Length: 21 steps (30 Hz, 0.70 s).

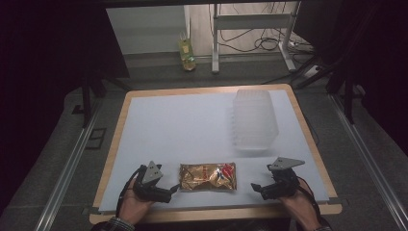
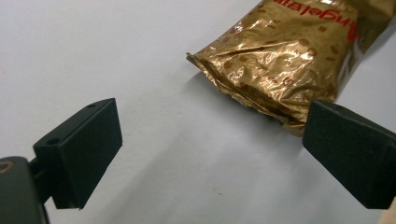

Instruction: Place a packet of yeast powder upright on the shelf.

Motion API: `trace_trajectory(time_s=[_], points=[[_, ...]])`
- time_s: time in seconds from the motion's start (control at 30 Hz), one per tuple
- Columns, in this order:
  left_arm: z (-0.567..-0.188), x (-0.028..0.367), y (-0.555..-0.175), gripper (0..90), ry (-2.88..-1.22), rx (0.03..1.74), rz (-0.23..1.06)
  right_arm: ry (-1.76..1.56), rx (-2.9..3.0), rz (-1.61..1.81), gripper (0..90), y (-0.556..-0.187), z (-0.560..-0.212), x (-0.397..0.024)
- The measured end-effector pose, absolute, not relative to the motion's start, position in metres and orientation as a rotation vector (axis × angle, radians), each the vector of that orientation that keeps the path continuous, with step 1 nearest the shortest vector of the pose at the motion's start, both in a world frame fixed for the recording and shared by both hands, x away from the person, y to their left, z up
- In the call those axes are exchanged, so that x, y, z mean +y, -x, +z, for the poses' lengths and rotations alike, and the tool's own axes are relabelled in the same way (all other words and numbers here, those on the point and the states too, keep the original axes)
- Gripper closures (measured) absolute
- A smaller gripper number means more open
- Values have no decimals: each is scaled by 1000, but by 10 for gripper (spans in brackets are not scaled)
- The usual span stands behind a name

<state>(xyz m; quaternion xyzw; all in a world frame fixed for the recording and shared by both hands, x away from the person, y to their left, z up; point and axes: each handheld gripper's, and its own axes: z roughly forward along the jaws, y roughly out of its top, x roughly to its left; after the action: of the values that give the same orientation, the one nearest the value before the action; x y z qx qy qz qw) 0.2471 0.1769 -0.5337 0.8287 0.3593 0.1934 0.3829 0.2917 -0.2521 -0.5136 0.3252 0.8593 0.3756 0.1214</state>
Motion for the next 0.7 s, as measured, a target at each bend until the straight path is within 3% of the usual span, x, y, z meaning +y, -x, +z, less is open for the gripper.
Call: trace_trajectory(time_s=[0.7], points=[[-535,173,-249,58,-2094,938,485,-875,2524,1057,0,-293,-518,-249]])
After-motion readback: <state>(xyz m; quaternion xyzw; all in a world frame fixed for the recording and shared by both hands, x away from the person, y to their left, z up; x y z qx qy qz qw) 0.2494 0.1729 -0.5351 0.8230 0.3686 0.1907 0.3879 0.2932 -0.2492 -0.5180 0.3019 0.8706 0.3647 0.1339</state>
